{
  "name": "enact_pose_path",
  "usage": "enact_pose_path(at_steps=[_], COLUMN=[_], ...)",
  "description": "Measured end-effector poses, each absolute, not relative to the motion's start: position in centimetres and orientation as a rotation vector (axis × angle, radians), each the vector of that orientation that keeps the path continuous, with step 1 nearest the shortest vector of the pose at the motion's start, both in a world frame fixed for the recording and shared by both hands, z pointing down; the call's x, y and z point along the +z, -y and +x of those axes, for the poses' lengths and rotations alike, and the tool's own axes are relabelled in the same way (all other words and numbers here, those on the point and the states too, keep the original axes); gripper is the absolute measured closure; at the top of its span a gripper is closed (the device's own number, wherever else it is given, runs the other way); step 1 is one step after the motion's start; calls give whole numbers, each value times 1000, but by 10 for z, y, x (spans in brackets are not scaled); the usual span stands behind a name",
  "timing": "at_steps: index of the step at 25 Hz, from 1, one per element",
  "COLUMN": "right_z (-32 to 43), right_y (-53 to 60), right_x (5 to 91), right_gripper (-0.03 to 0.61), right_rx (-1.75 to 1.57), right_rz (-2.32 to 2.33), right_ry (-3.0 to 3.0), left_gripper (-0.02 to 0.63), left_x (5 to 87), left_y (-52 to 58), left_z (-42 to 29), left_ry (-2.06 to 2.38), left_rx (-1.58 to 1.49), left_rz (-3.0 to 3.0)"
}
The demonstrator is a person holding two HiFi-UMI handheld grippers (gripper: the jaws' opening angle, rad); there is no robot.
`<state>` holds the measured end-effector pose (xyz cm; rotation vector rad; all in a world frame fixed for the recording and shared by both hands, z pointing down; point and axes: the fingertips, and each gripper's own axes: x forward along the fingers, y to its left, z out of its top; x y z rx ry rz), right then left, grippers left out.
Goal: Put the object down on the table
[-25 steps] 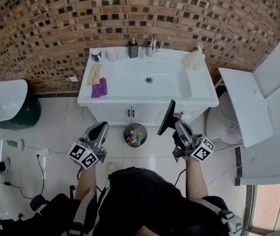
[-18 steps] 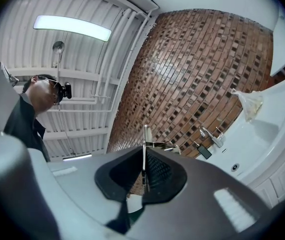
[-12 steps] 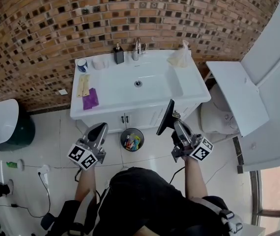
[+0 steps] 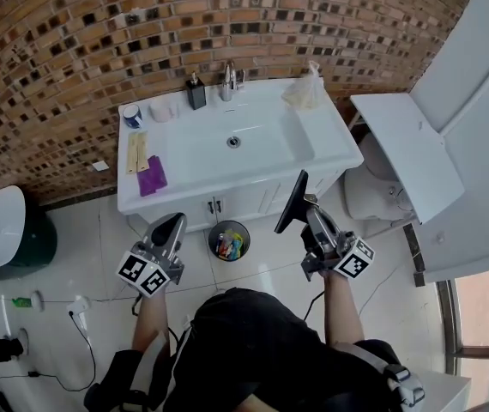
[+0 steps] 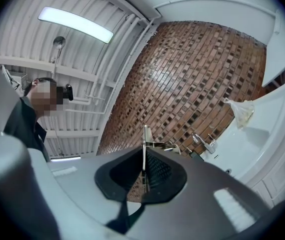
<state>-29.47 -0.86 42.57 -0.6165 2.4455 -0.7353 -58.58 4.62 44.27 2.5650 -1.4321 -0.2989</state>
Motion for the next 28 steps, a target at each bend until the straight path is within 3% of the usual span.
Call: enact_pose_path(at_steps=[28], right_z=[-192], right_y=[-75], right_x=[420], right_gripper=[571], right_rx=[-552], right_rz=[-1113], right_ry=[-2204], left_gripper=[614], left_x=[450], left_y=[0], left_z=[-487], left_ry=[858], left_rx=[-220], left_rz=[2780])
